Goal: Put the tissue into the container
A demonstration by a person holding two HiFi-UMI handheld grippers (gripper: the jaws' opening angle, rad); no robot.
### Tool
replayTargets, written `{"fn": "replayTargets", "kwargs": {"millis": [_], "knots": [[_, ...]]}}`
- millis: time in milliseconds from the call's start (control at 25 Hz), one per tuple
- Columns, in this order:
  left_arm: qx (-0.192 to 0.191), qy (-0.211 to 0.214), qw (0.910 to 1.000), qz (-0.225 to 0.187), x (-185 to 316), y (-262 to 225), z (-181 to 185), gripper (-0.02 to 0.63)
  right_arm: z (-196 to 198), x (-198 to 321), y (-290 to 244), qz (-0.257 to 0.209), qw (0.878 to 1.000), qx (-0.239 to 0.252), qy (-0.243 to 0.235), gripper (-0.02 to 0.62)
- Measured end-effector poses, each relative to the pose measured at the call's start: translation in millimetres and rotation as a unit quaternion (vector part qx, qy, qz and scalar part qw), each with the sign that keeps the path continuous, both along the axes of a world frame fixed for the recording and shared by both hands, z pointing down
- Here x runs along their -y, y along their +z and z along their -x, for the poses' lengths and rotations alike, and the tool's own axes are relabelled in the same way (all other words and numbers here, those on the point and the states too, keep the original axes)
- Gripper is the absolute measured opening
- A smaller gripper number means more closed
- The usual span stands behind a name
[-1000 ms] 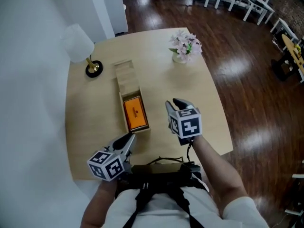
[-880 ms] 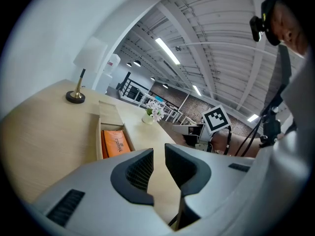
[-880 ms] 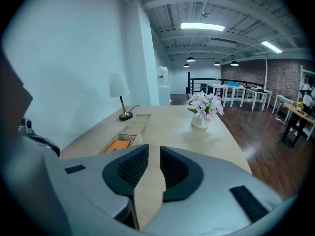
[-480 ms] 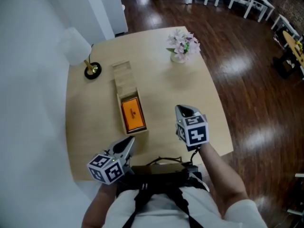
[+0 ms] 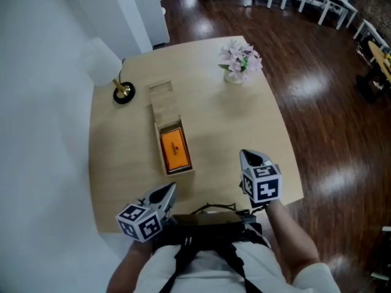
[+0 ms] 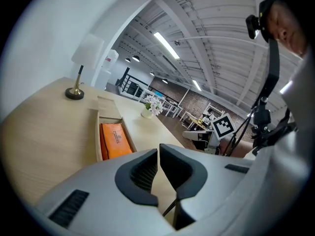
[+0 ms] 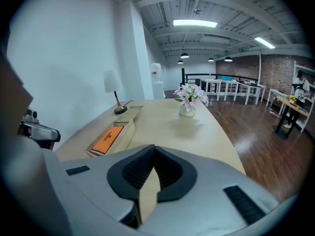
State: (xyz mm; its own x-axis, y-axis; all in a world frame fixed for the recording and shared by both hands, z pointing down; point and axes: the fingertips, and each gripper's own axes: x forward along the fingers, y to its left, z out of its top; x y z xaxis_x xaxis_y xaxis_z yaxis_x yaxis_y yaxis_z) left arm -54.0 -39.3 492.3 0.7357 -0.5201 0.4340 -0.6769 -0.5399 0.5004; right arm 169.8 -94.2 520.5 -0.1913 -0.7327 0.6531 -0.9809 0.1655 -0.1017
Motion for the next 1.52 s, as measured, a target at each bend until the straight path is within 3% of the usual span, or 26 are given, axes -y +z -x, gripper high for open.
{"fn": "replayTargets", "kwargs": {"millis": [440, 920, 1240, 1520], "knots": [[0.006, 0.025, 0.9996, -0.008, -5, -2, -11, 0.000, 12, -37, -2, -0.002, 1.000, 0.021, 0.011, 0.003], [0.010, 0.034, 0.9992, -0.017, -8, -6, -11, 0.000, 36, -49, -28, -0.020, 0.999, 0.038, -0.024, 0.002], [0.019, 0.033, 0.9982, -0.046, -7, -19, -5, 0.000, 43, -49, -38, -0.028, 0.998, 0.040, -0.039, 0.000], [0.010, 0.039, 0.9989, -0.023, -12, -11, -5, 0.000, 53, -52, -25, -0.009, 0.997, 0.047, -0.053, 0.000]]}}
